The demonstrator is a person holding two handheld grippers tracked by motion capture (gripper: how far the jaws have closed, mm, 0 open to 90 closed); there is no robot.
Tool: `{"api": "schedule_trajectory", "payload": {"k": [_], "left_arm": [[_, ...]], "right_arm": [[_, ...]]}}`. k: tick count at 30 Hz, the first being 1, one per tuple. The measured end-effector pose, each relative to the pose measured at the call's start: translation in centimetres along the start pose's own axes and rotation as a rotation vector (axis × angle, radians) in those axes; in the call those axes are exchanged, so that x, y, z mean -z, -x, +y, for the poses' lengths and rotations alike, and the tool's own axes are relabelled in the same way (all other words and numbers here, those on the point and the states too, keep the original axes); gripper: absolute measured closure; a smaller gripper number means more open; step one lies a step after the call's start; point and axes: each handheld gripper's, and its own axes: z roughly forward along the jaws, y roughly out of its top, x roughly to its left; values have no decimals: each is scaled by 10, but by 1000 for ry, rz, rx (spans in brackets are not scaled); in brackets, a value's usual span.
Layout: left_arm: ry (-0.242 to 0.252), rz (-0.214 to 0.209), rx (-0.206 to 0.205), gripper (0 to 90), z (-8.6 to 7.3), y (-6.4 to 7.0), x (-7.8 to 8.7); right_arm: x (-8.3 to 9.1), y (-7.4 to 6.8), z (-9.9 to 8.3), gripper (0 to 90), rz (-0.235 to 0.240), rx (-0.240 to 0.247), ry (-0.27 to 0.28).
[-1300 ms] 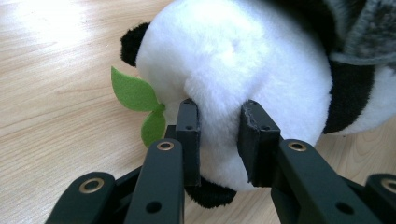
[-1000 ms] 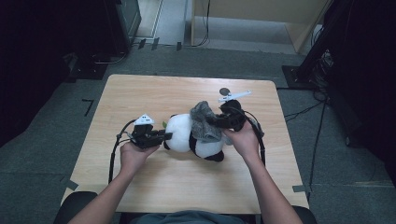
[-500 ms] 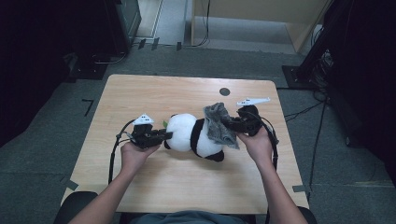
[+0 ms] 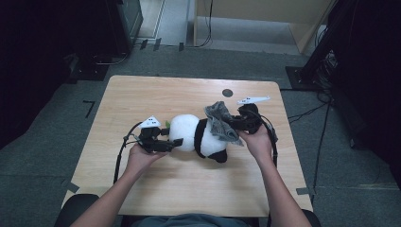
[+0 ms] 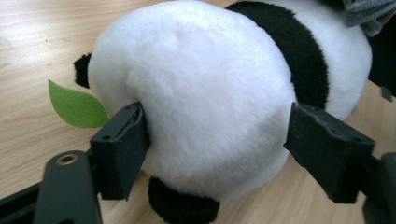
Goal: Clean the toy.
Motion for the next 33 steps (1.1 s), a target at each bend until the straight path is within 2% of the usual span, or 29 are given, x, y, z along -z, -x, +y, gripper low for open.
{"api": "schedule_trajectory", "payload": {"k": [2,5,8,10,15,18,22,28,31,33], "left_arm": [[-5,34,-5,187,1,3,-4],[-25,76,-42,158,3,7,-8],[-33,83,-49,141,2,8,-10],[-29,97,-71,143,1,9,-11],[-47,131,-80,281,2,14,-11],[-42,141,-86,333,1,16,-10],[-23,151,-90,352,-3,18,-9],[-12,139,-74,352,-4,16,-8],[-12,140,-80,347,-5,16,-7],[-11,143,-83,345,-5,17,-7]], "right_arm": [[-2,1,2,795,0,3,-1],[-5,2,4,794,0,11,2],[-6,2,6,794,0,15,1],[-6,2,7,794,-4,21,0],[-4,-3,8,794,-28,38,2],[0,-7,11,797,-26,38,13],[4,-16,23,798,8,50,35],[-2,-47,46,798,71,114,47],[-12,-60,58,798,154,96,57],[-20,-68,63,797,179,100,56]]}}
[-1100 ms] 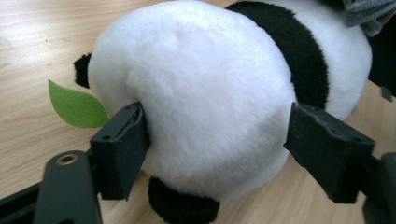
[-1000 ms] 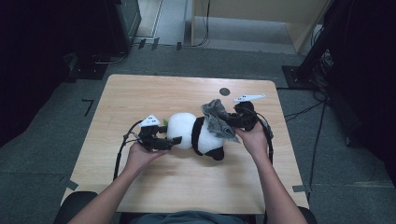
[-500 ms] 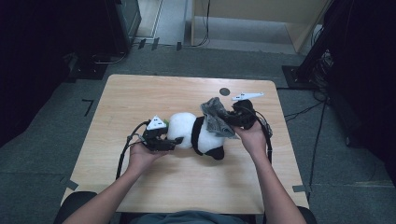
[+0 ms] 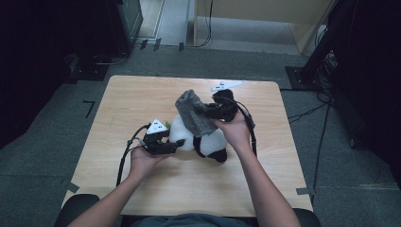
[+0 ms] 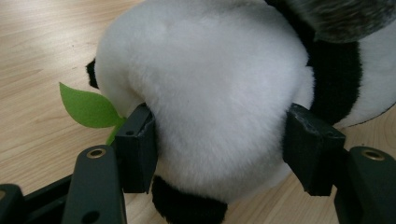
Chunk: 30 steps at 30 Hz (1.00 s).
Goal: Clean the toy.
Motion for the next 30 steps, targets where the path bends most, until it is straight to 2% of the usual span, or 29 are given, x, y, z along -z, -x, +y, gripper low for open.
{"api": "schedule_trajectory", "payload": {"k": [4,7,10,13,20,24,30], "left_arm": [[4,3,-2,340,-1,0,0],[-3,4,-7,340,-1,1,1],[-2,5,-6,343,-1,1,2],[3,0,9,347,-2,-1,1],[-7,2,15,372,-2,0,1],[-9,0,19,381,-2,-1,1],[-11,0,24,383,-2,0,1]], "right_arm": [[-27,-8,6,797,31,5,-39],[-47,-10,6,797,36,-4,-82],[-67,-11,3,796,11,14,-135],[-76,-7,-2,791,-11,4,-172],[-65,-2,-6,789,-60,15,-195],[-52,8,-12,788,-68,-21,-190],[-23,24,-23,788,-109,-67,-167]]}}
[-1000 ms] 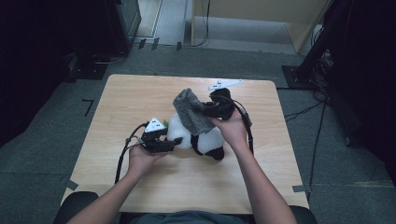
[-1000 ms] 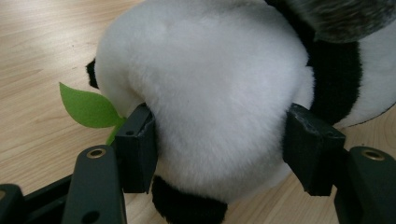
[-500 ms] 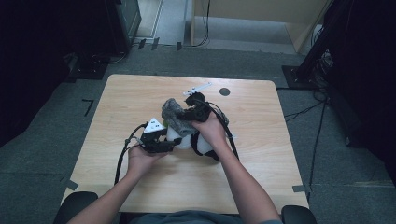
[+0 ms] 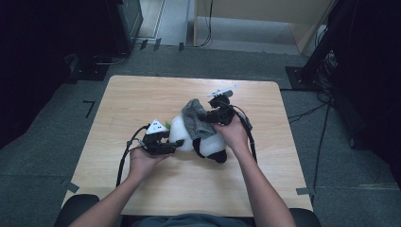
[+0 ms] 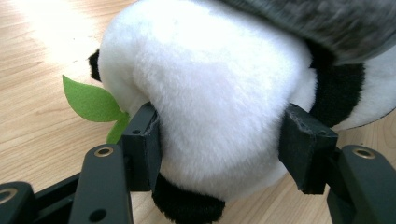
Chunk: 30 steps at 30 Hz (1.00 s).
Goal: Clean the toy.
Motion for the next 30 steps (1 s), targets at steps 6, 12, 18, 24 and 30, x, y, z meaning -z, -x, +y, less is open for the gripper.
{"api": "schedule_trajectory", "payload": {"k": [6,12,18,24,30], "left_arm": [[-3,4,4,384,0,0,0],[-7,1,10,387,1,0,0],[-8,-2,13,390,1,0,0],[-8,-5,11,389,1,0,0],[-6,-11,16,386,1,-1,0]], "right_arm": [[26,20,-17,787,-19,-53,32],[47,30,-34,785,-29,-76,58],[62,37,-50,784,-58,-91,67],[66,43,-73,781,-63,-115,97],[70,48,-83,782,-84,-138,80]]}}
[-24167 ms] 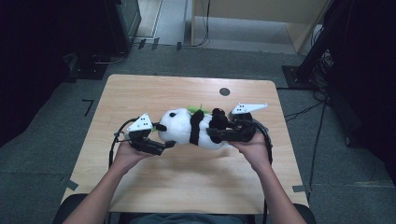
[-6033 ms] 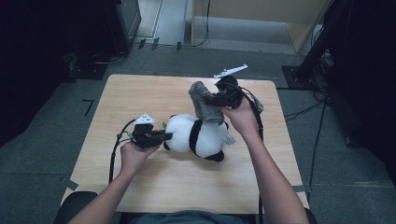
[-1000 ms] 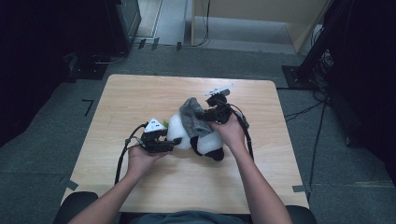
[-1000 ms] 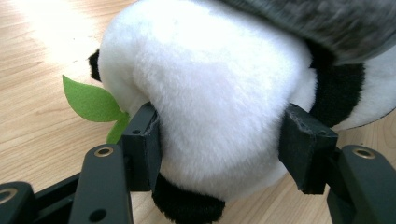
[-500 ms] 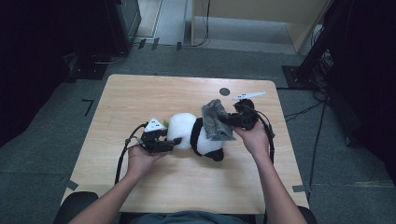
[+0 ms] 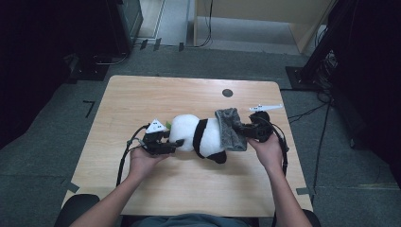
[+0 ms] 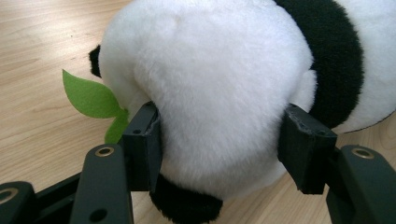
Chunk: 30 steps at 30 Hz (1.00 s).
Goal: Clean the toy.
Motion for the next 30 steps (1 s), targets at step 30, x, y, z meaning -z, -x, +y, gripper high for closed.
{"api": "schedule_trajectory", "payload": {"k": [30], "left_arm": [[16,1,15,387,-2,0,2]], "right_arm": [[5,-50,40,795,104,101,77]]}}
